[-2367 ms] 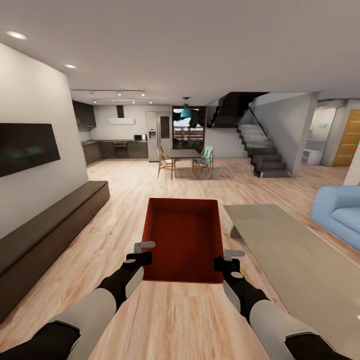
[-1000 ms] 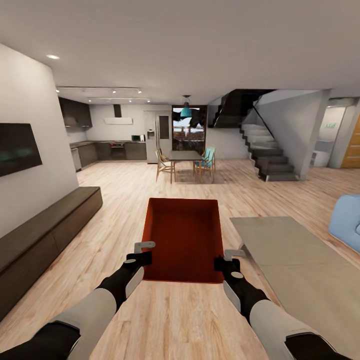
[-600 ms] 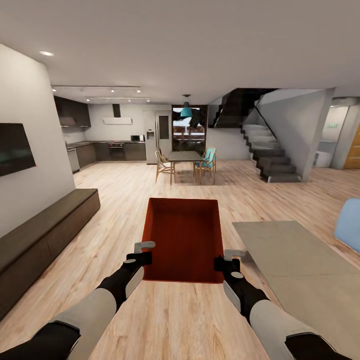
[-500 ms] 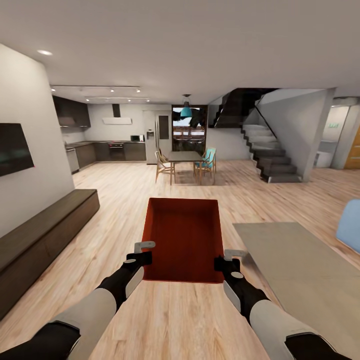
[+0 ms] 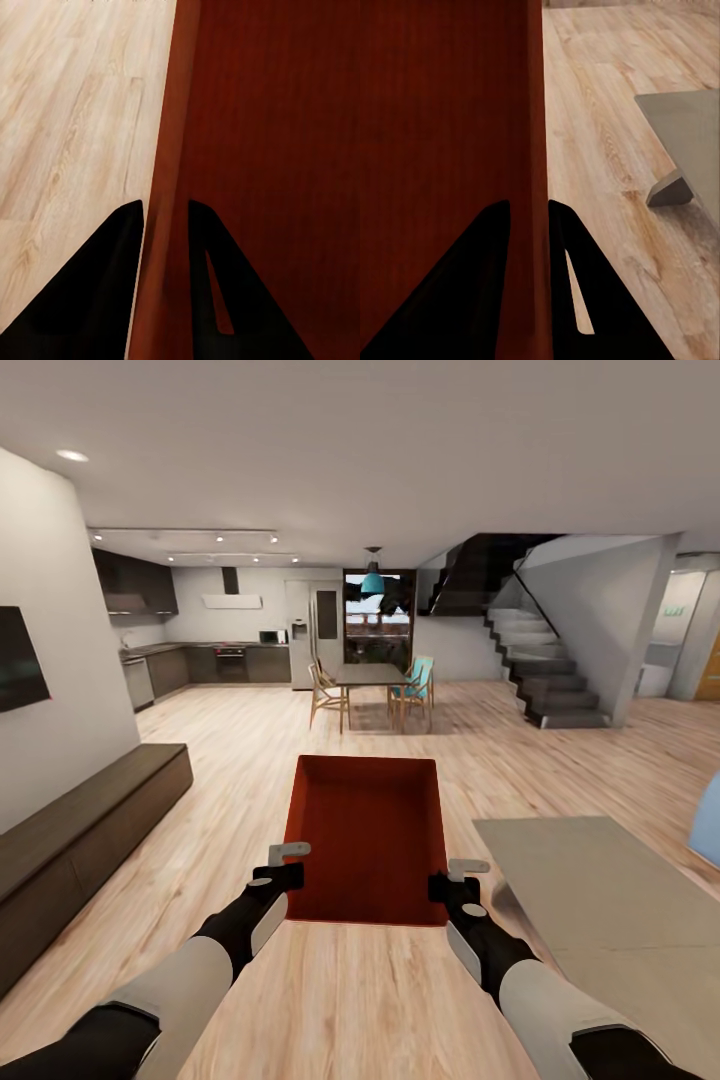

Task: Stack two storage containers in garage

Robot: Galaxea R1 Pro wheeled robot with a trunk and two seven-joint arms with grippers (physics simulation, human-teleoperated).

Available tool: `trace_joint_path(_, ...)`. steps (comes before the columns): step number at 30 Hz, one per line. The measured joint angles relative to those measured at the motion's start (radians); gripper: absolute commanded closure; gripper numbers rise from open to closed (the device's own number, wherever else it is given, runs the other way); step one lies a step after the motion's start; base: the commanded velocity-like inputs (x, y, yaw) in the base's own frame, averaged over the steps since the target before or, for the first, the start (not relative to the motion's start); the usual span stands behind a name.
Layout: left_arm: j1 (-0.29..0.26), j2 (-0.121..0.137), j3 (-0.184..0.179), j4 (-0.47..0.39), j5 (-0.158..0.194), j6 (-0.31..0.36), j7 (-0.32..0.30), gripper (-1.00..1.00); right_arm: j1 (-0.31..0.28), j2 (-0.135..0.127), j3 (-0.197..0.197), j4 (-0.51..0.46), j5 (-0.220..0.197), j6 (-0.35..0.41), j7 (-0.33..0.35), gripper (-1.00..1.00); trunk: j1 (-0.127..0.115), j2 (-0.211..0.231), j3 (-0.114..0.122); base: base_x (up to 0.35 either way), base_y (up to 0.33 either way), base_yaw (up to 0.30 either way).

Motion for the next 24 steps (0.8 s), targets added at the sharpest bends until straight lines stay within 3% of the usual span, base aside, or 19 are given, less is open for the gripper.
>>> trace_joint_path(24,0.000,0.001,0.000,-0.001,0.000,0.000,0.000,1.00,0.000,0.000,0.000,0.000,0.000,-0.002,-0.001,1.00,0.000,0.000,0.000,0.326,0.000,0.000)
